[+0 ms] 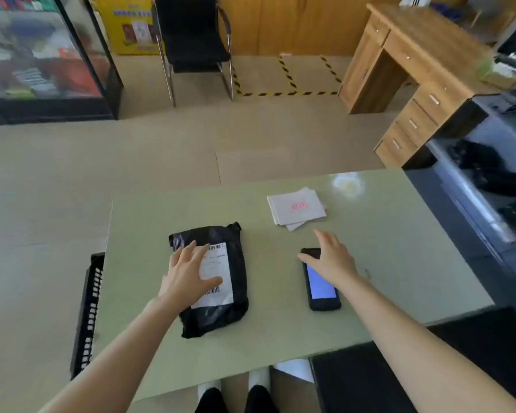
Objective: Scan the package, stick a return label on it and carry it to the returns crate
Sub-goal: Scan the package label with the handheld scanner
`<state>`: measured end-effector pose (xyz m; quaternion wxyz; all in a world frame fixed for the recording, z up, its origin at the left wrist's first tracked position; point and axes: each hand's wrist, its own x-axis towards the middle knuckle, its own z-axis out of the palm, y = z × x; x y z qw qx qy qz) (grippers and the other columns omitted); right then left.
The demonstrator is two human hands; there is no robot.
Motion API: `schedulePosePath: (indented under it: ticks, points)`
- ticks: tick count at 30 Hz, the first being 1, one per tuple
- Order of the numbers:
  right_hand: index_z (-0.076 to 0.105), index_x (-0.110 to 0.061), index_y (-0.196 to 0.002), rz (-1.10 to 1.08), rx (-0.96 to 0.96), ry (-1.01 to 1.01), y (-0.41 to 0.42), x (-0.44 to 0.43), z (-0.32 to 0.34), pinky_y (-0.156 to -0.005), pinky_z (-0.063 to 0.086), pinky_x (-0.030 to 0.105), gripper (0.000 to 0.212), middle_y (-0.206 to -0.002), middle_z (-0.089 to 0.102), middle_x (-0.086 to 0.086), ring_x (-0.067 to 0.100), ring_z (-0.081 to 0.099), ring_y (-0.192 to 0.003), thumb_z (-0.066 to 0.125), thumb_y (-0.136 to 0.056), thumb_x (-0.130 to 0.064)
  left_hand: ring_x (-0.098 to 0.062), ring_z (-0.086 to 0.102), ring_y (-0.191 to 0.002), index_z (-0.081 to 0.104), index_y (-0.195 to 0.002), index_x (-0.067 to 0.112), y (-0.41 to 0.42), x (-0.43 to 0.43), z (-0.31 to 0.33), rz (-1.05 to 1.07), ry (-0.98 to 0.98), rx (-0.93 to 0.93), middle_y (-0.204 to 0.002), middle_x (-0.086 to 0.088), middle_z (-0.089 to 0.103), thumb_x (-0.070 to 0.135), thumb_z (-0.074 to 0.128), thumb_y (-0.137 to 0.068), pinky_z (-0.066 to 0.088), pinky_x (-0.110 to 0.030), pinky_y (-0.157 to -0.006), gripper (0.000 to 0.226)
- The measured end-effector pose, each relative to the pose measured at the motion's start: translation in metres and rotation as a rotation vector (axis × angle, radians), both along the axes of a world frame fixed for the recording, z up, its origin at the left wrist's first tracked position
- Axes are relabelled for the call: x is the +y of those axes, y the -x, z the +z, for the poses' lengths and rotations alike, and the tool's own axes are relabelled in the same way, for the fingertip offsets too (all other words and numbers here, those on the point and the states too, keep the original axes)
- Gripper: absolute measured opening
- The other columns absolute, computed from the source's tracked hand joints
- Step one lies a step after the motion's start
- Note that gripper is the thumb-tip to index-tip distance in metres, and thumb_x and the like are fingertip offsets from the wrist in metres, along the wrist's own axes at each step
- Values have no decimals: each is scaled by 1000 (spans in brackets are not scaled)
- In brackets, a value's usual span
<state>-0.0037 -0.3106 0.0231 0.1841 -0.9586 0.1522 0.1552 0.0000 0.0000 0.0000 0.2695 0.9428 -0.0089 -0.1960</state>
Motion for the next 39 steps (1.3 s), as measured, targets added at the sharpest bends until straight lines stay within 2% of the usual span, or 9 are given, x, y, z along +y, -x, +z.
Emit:
schedulePosePath:
  ticks: [6, 12, 20, 27, 30, 33, 35, 37, 39]
  points:
    - [17, -29, -147, -226, 205, 57, 23, -12, -51, -92, 45, 49, 99, -142, 36, 4, 32, 41, -124, 69, -68, -61, -19, -3, -148, 30, -148, 37, 13, -9, -36, -14, -75, 50, -163, 8, 6, 51, 69, -77, 33, -49, -112, 83]
    - [21, -26, -143, -378, 189, 57, 23, -8, -74, -83, 47, 44, 115, -130, 43, 6, 31, 45, -116, 79, -50, -61, -23, 1, -146, 34, -143, 38, 14, -19, -50, -6, -131, 18, -162, 5, 10, 52, 69, -76, 43, -48, -105, 77]
    - [42, -8, -123, -511, 182, 52, 15, -5, -84, -69, 40, 38, 88, -124, 45, 10, 33, 45, -115, 87, -54, -39, -25, 4, -142, 33, -145, 37, 3, -33, -52, 34, -96, 52, -157, 5, 13, 57, 66, -79, 45, -42, -103, 77]
    - [47, -2, -119, -623, 174, -26, 12, -6, -83, -79, 47, 41, 89, -122, 48, 15, 33, 48, -113, 91, -47, -33, -26, 18, -138, 34, -149, 22, -20, -41, -42, 166, 163, 136, -149, 1, 28, 29, 63, -88, 32, -39, -112, 68]
    - [50, -8, -117, -539, 142, -64, 7, -7, -73, -83, 50, 42, 87, -117, 50, 13, 31, 49, -110, 90, -43, -33, -28, 48, -121, 31, -149, 23, -31, -30, -35, 92, 164, 128, -140, -4, 41, 11, 58, -84, 53, -41, -91, 72]
    - [51, -15, -116, -374, 90, -110, -1, -2, -57, -84, 52, 44, 88, -112, 52, 8, 28, 50, -106, 84, -36, -36, -26, 48, -116, 31, -147, 27, -42, -18, -27, -83, -173, -39, -130, -3, 50, 2, 55, -81, 48, -34, -67, 75]
    - [51, -18, -117, -275, 87, -130, -6, 5, -44, -85, 52, 45, 90, -112, 51, 5, 25, 50, -105, 83, -35, -37, -27, 37, -128, 32, -147, 27, -52, -8, -28, -222, -293, -174, -138, -3, 46, 4, 60, -78, 46, -37, -85, 77]
    - [50, -20, -119, -179, 93, -134, -10, 15, -31, -89, 50, 44, 91, -114, 51, 3, 24, 49, -108, 83, -36, -38, -30, 21, -142, 26, -150, 30, -63, 1, -33, -383, -336, -184, -156, -4, 27, 12, 68, -76, 30, -47, -111, 87]
    - [49, -21, -123, -94, 126, -122, -11, 22, -20, -93, 47, 43, 92, -118, 49, 3, 23, 47, -112, 84, -39, -37, -30, -1, -149, 14, -153, 36, -72, 4, -38, -542, -377, -132, -164, 0, 1, 19, 74, -75, 10, -62, -116, 100]
